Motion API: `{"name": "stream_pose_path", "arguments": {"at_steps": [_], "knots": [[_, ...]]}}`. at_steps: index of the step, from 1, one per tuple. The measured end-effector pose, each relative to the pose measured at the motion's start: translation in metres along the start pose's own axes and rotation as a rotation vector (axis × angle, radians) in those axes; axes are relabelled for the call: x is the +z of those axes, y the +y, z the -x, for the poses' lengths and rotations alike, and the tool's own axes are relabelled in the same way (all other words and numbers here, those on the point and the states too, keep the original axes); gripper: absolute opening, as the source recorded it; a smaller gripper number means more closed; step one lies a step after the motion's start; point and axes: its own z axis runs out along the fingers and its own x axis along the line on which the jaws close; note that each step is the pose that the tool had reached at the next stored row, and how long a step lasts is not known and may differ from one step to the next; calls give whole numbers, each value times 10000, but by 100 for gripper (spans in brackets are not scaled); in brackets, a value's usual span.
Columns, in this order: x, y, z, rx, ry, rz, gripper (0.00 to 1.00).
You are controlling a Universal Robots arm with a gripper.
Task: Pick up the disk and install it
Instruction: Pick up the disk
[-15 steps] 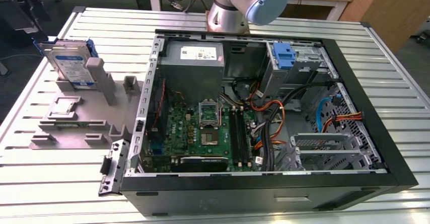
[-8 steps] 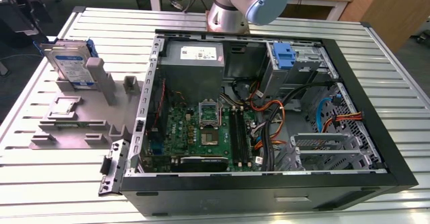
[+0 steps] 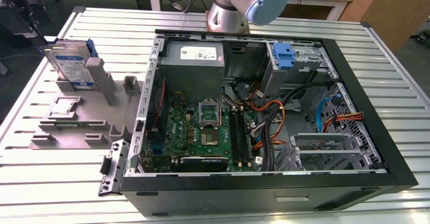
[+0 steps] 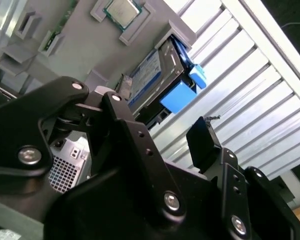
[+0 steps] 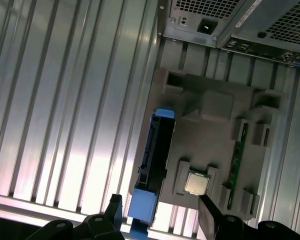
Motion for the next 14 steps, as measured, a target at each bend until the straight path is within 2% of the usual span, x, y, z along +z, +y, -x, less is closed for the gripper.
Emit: {"name": "stream_pose_path", "arguments": {"at_steps": [10, 14], "knots": [[105, -12, -3, 975, -17, 25, 71], [143, 1, -65, 1086, 10, -11, 71]]}}
